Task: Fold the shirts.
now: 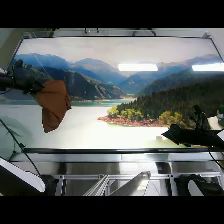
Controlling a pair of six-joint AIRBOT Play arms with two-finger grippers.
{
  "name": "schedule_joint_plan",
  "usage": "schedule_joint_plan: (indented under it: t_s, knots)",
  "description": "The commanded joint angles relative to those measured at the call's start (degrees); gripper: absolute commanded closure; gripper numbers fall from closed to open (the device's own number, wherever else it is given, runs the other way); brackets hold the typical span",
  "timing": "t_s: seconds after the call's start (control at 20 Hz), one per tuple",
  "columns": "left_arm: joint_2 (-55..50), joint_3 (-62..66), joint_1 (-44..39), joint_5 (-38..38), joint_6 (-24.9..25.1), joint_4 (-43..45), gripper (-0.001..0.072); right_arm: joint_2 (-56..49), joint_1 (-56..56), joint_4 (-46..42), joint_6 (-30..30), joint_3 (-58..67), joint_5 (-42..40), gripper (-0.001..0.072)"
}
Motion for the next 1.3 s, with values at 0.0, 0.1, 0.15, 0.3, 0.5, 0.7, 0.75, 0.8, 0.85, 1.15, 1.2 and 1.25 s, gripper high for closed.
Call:
schedule_joint_plan:
  t_s: [0.0,0.1,0.15,0.3,0.5,0.7,0.75,0.8,0.85,1.15,1.2,1.25]
  knots:
    - [4.0,5.7,-6.6,-8.4,-1.7,-18.3,0.0696,0.0,0.0,0.0,0.0,0.0,-0.1,0.0693]
    - [9.9,5.8,-12.1,-6.9,-1.5,-23.8,0.0695,0.0,0.0,0.0,-0.5,0.0,-0.1,0.0693]
    - [12.8,5.8,-15.1,-5.7,-1.1,-25.1,0.0695,0.0,0.0,0.0,-2.5,0.0,-0.1,0.0693]
    - [20.0,5.8,-25.4,-0.6,-1.1,-23.3,0.0693,0.0,0.0,0.0,-6.3,0.0,-0.1,0.0693]
    - [22.7,5.7,-37.2,0.8,-4.8,-11.5,0.0692,0.0,0.0,0.0,-7.6,0.0,-0.1,0.0693]
    - [21.9,5.5,-43.8,0.6,-9.6,6.3,0.0688,0.0,0.0,0.0,-11.9,0.1,-0.1,0.0685]
    - [22.0,4.5,-44.5,0.3,-10.8,9.2,0.0663,0.0,0.0,0.0,-12.0,0.1,-0.1,0.0681]
    - [22.0,3.5,-44.7,-0.5,-10.8,11.1,0.0403,0.0,0.0,0.0,-12.0,0.1,-0.1,0.0569]
    - [22.0,2.2,-44.6,-1.1,-11.0,12.7,0.0171,0.0,0.0,0.0,-12.0,0.1,-0.1,0.0288]
    - [22.5,-1.0,-38.7,-7.7,-20.4,23.5,-0.0012,-1.9,0.1,11.1,-20.5,0.9,-0.6,0.0113]
    - [23.5,-4.5,-37.4,-7.9,-21.4,23.0,-0.0012,-3.6,0.2,15.8,-23.1,0.9,-0.6,0.0114]
    - [25.0,-9.6,-36.2,-8.2,-21.5,22.4,-0.0012,-6.0,0.7,19.5,-25.6,0.9,-1.1,0.0114]
